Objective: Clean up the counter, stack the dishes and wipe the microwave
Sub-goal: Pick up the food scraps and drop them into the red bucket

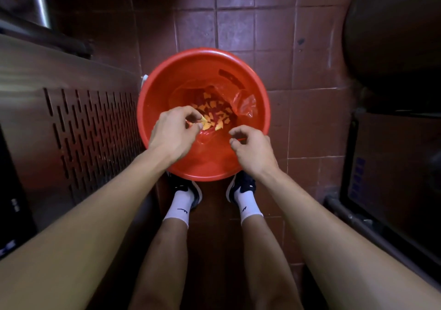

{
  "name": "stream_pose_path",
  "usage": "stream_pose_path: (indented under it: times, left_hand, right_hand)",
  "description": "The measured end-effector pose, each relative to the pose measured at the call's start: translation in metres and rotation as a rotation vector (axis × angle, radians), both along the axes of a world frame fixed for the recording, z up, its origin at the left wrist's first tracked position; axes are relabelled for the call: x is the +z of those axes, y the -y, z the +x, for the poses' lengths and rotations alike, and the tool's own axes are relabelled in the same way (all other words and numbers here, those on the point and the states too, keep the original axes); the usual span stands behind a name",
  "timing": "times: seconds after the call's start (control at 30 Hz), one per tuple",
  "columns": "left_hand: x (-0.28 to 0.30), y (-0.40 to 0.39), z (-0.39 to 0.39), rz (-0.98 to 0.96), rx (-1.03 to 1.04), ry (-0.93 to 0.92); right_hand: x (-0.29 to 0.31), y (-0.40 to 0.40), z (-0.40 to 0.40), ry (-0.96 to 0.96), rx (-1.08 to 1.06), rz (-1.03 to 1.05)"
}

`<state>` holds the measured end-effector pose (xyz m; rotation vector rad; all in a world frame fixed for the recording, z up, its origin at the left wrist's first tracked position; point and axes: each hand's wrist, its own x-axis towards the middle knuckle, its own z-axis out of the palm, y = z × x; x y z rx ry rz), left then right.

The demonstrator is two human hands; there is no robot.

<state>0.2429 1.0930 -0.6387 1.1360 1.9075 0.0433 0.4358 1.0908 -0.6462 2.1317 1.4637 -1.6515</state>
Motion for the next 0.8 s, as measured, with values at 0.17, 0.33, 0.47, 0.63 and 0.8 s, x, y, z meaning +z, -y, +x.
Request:
stream_pose_path:
  times: [0.17, 0.33, 0.47, 0.63, 0.8]
  left_hand:
    - [0.005, 0.002, 0.0, -0.026, -0.088, -0.018]
    - [0.025, 0.004, 0.002, -0.087, -0.283, -0.053]
    - [0.062, 0.008, 0.004, -0.102, -0.361, -0.076]
    - [0.135, 0.014, 0.003, -0.094, -0.343, -0.077]
    - [0.219, 0.022, 0.008, -0.083, -0.312, -0.081]
  right_hand:
    - [0.007, -0.007, 0.004, 0.045, 0.109, -0.036]
    - [0.027, -0.016, 0.003, 0.081, 0.349, -0.043]
    - [0.059, -0.027, 0.001, 0.103, 0.41, -0.014]
    - [0.127, -0.038, -0.004, 0.101, 0.499, 0.034]
    - [0.208, -0.048, -0.006, 0.24, 0.645, 0.157]
